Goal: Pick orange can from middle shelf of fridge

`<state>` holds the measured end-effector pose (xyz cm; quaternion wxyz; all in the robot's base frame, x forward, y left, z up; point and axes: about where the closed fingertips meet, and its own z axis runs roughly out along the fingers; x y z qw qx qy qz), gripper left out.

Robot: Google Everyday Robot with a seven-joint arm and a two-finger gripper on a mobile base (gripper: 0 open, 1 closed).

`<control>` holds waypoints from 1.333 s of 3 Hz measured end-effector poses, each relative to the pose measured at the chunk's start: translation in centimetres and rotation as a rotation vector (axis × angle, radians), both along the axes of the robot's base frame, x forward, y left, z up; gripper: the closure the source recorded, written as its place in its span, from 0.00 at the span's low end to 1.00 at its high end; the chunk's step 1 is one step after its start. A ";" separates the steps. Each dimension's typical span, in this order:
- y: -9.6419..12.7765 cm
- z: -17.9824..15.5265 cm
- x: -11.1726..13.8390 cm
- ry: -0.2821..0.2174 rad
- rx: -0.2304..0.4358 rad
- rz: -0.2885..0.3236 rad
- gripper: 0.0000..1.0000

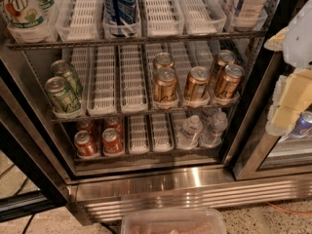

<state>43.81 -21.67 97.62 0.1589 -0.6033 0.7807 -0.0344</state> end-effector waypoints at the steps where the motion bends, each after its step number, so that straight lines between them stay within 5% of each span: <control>1: 0.0 0.0 0.0 0.000 0.000 0.000 0.00; 3: 1.3 -2.9 -1.3 -0.054 0.032 0.008 0.00; 4: 1.8 -8.0 -1.9 -0.074 0.060 -0.003 0.00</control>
Offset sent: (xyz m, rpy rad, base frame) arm -0.0053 0.0023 -0.0145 0.0055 -0.0308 0.0033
